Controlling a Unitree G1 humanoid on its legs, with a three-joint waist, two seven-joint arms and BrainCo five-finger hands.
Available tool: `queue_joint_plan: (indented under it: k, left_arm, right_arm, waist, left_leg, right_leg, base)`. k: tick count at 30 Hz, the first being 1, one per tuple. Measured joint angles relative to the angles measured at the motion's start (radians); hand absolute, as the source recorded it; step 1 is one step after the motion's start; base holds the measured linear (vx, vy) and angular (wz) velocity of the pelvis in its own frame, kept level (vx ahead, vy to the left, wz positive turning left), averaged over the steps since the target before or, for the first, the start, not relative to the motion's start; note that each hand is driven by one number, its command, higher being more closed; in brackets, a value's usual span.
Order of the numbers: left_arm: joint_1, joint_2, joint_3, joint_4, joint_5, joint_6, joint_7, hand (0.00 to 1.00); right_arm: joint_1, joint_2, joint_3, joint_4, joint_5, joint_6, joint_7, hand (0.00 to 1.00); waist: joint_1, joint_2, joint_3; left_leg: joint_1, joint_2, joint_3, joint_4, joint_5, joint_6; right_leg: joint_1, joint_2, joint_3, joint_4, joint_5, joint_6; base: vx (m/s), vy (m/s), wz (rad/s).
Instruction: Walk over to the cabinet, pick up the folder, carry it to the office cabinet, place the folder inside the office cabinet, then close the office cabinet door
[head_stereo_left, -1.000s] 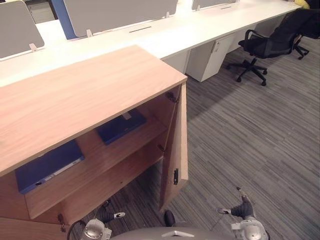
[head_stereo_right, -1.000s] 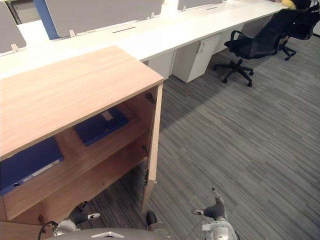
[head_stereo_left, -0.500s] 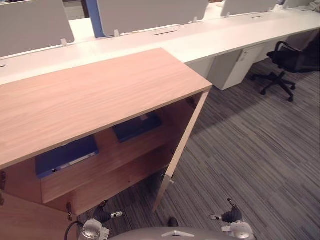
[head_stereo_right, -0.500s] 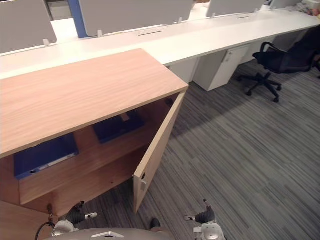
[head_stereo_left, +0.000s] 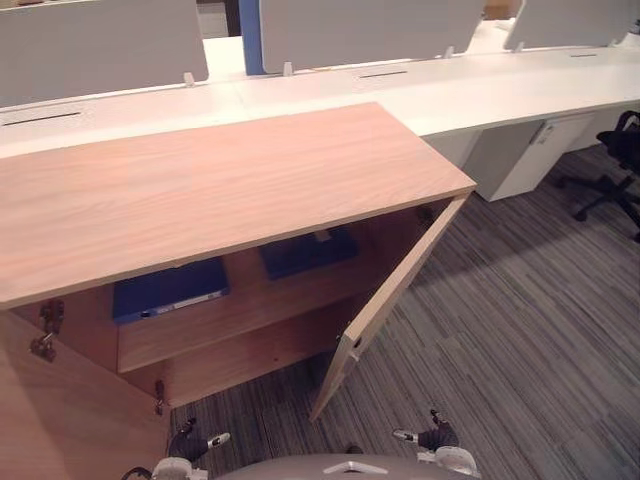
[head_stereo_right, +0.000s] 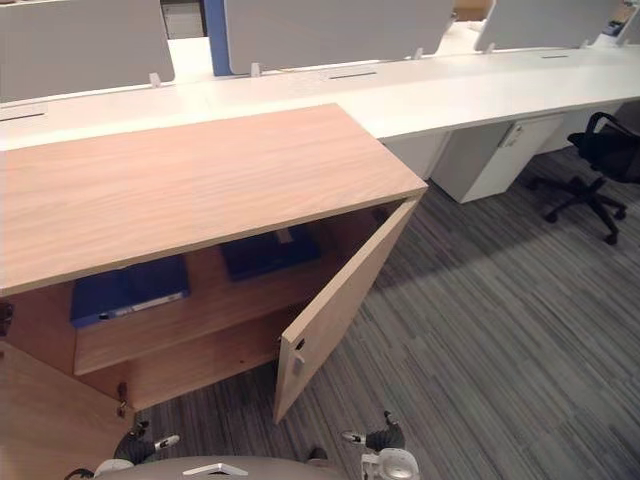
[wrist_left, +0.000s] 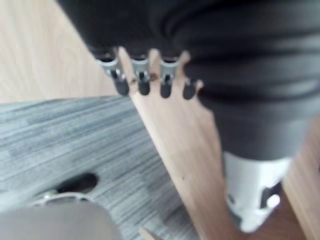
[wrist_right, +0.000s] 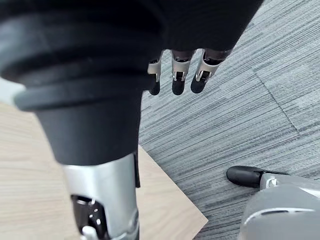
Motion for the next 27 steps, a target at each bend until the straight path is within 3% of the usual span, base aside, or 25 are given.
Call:
queue_joint_plan:
  k: [5,10,17,19,20,21,22,23,24,26,27]
  left_arm:
    - [-0.007,0.007,-0.001,-0.001,-0.002,0.001,0.000,0.00]
    - [-0.039,0.004,-0.001,-0.006,-0.039,0.001,0.005,0.00]
    - [-0.070,-0.001,0.000,-0.009,-0.068,0.002,0.025,0.00]
    - [-0.085,-0.002,0.003,-0.010,-0.069,0.003,0.026,0.00]
    - [-0.088,-0.006,0.008,-0.012,-0.070,0.003,0.026,0.00]
    - [-0.089,-0.015,0.012,-0.013,-0.070,0.003,0.026,0.00]
    - [-0.109,-0.012,0.028,-0.012,-0.070,0.003,0.026,0.00]
    - [-0.108,-0.025,0.037,-0.012,-0.070,0.003,0.026,0.00]
    - [-0.098,-0.036,0.036,-0.012,-0.070,0.003,0.026,0.00]
    - [-0.094,-0.037,0.031,-0.012,-0.069,0.001,0.026,0.00]
    - [-0.094,-0.032,0.026,-0.010,-0.067,0.002,0.025,0.00]
  right_arm:
    - [-0.023,0.020,0.023,0.021,-0.037,0.004,0.013,0.00]
    - [-0.015,0.020,0.043,0.040,-0.037,0.016,0.016,0.00]
    - [-0.056,0.040,0.047,0.040,-0.015,0.016,0.014,0.00]
    - [-0.085,0.046,0.039,0.037,0.005,0.014,0.013,0.00]
    - [-0.095,0.054,0.020,0.036,0.013,0.014,0.010,0.00]
    - [-0.097,0.060,0.009,0.035,0.016,0.014,0.008,0.00]
    - [-0.099,0.065,0.004,0.036,0.022,0.014,0.008,0.00]
    - [-0.095,0.056,-0.002,0.035,0.023,0.015,0.008,0.00]
    - [-0.095,0.047,-0.003,0.035,0.023,0.016,0.008,0.00]
    - [-0.078,0.060,-0.008,0.036,0.038,0.018,0.009,0.00]
    - [-0.061,0.064,-0.026,0.037,0.042,0.017,0.009,0.00]
  waist:
    - [0.001,-0.013,0.023]
    - [0.003,-0.021,0.039]
    - [0.034,-0.016,0.052]
    - [0.041,-0.008,0.075]
    - [0.037,0.001,0.081]
    - [0.034,-0.001,0.082]
    - [0.032,-0.017,0.091]
    - [0.024,0.012,0.099]
    - [0.020,0.030,0.097]
    - [0.013,0.021,0.091]
    - [0.003,0.014,0.083]
  left_leg:
    - [-0.042,-0.019,-0.046,0.004,0.017,0.002]
    - [-0.102,-0.039,-0.219,-0.002,0.049,-0.008]
    - [-0.165,-0.023,-0.382,-0.018,0.123,-0.029]
    - [-0.169,-0.021,-0.368,-0.019,0.115,-0.045]
    - [-0.194,0.004,-0.263,0.007,0.060,-0.021]
    - [-0.210,0.012,-0.208,0.029,0.013,-0.023]
    - [-0.246,0.019,-0.122,0.138,-0.027,-0.015]
    - [-0.276,0.039,-0.056,0.278,-0.040,-0.013]
    - [-0.271,0.043,-0.051,0.286,-0.061,-0.013]
    - [-0.228,0.004,-0.086,0.193,-0.027,-0.003]
    - [-0.165,-0.020,-0.094,0.041,0.036,0.001]
  right_leg:
    - [-0.087,-0.032,0.001,0.174,-0.087,0.005]
    - [-0.085,-0.030,0.004,0.236,-0.181,0.017]
    - [-0.018,0.026,-0.104,0.141,-0.154,-0.019]
    - [-0.004,0.024,-0.136,0.141,-0.157,-0.026]
    - [0.004,0.027,-0.168,0.143,-0.159,-0.029]
    - [0.005,0.018,-0.179,0.141,-0.158,-0.031]
    - [0.000,-0.015,-0.208,0.143,-0.161,-0.037]
    - [0.007,-0.014,-0.221,0.174,-0.187,-0.027]
    - [0.006,-0.002,-0.222,0.199,-0.212,-0.019]
    - [0.004,-0.019,-0.218,0.217,-0.253,-0.024]
    - [0.014,-0.024,-0.222,0.194,-0.253,-0.024]
  base:
    - [-0.10,-0.011,0.29]
    - [-0.04,-0.046,0.98]
    - [0.04,-0.062,0.82]
    - [-0.04,-0.019,0.53]
    - [-0.06,-0.024,0.61]
    - [-0.04,0.018,0.71]
    - [-0.01,0.023,0.63]
    - [0.02,0.046,0.51]
    - [-0.02,0.022,0.57]
    - [0.00,0.007,0.52]
    - [0.06,-0.012,0.42]
